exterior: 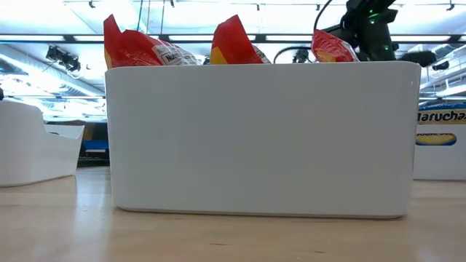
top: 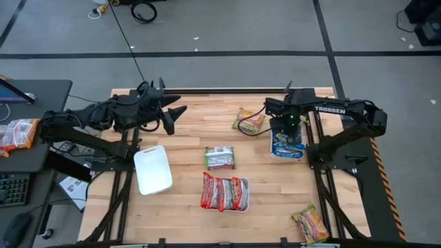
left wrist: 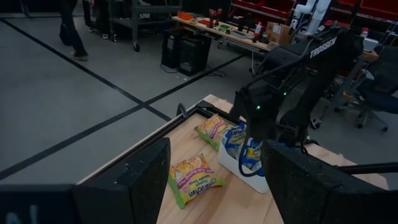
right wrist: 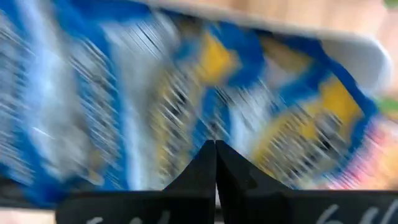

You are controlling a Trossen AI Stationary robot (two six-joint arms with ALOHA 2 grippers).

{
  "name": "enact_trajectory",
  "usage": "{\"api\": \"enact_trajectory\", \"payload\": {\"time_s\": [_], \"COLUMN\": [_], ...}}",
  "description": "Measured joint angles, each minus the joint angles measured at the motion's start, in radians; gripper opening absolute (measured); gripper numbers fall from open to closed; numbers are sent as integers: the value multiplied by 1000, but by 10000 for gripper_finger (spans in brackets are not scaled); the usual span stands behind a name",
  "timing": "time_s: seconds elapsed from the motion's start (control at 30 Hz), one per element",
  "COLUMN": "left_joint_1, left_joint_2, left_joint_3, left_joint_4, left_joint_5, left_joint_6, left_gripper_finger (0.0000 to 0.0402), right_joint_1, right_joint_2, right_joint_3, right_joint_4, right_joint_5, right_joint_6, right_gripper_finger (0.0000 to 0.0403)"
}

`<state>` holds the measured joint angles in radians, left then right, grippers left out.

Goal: Sort Maruchan noodles
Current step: Put the blue noodle pack into the right white bin

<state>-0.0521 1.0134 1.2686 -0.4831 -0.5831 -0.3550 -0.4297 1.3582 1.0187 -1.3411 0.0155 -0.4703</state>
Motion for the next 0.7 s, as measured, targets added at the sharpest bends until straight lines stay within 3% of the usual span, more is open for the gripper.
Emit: {"api": "enact_trajectory", "payload": {"time_s": [0.1,0.2,0.3,0.47,0.7], "left_joint_1": [0,0,-5,-10,-9], "left_joint_2": [0,0,0,0,0], "left_joint_3": [0,0,0,0,0], "left_joint_4": [0,0,0,0,-16], "left_joint_5": [0,0,0,0,0], "left_joint_6": [-4,-15,-22,-27,-25], "left_gripper_finger": [254,254,254,254,254], "right_joint_1": [4,4,-6,-79,-274], "right_joint_2": [0,0,-9,-72,-115], "right_joint_3": [0,1,15,42,1], "right_joint_4": [43,55,47,79,170], "right_joint_5": [-130,-160,-92,108,147], "right_joint_6": [43,60,65,128,190], "right_gripper_finger": [8,14,15,15,7]}}
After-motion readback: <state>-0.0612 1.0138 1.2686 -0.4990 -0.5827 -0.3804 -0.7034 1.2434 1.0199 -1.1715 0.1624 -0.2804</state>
